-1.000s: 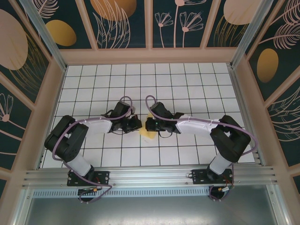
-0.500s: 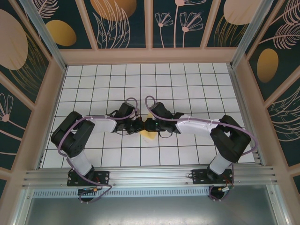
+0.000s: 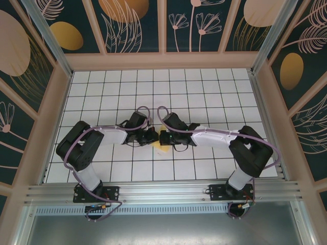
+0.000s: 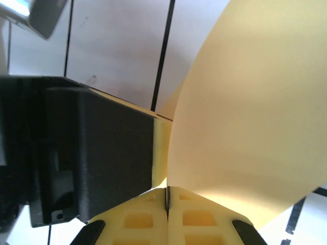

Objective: Fold a paper plane with a square sheet of paper (pick it up from the middle)
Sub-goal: Fold the triangle a second time at the center of the table.

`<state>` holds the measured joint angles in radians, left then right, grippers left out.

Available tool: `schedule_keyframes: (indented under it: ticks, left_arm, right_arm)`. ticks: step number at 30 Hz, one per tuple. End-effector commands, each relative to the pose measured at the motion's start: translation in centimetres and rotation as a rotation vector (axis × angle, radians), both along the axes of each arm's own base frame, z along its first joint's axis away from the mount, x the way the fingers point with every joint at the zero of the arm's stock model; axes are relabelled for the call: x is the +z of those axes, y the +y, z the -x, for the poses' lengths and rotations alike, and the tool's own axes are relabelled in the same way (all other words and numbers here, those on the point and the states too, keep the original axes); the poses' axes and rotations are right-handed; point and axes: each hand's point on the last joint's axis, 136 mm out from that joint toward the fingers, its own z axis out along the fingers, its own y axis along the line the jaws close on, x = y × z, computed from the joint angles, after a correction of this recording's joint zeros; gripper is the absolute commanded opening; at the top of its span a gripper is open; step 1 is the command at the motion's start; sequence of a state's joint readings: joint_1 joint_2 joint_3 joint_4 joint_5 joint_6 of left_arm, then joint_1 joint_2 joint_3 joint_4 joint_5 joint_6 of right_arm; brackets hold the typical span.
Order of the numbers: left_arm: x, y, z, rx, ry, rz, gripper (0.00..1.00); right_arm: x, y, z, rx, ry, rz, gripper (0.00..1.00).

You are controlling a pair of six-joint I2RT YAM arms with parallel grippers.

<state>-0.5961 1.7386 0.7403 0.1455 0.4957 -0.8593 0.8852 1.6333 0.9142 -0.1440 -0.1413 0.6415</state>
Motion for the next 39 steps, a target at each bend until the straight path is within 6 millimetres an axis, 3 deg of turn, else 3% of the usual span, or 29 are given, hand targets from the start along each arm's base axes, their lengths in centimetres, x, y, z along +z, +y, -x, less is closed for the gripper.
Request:
schedule_keyframes:
  ticks: [1, 17, 29, 39]
  left_arm:
    - [-1.4, 0.9, 0.9, -0.012, 0.018, -0.051, 0.01]
    - [-3.6, 2.4, 1.3, -0.027, 0.028, -0.168, 0.00]
    - [-2.6, 1.8, 0.8, -0.036, 0.005, -0.140, 0.00]
    - [-2.5, 1.9, 0.7, -0.041, -0.003, -0.149, 0.00]
  right_arm:
    - [0.3, 0.2, 0.3, 0.037, 0.012, -0.075, 0.05]
    - [-1.1, -2.2, -0.9, 0.137, 0.035, -0.081, 0.10]
    - [-2.1, -3.0, -0.2, 0.282, 0.070, -0.064, 0.15]
    - [-2.3, -3.7, -2.1, 0.277, 0.050, -0.031, 0.15]
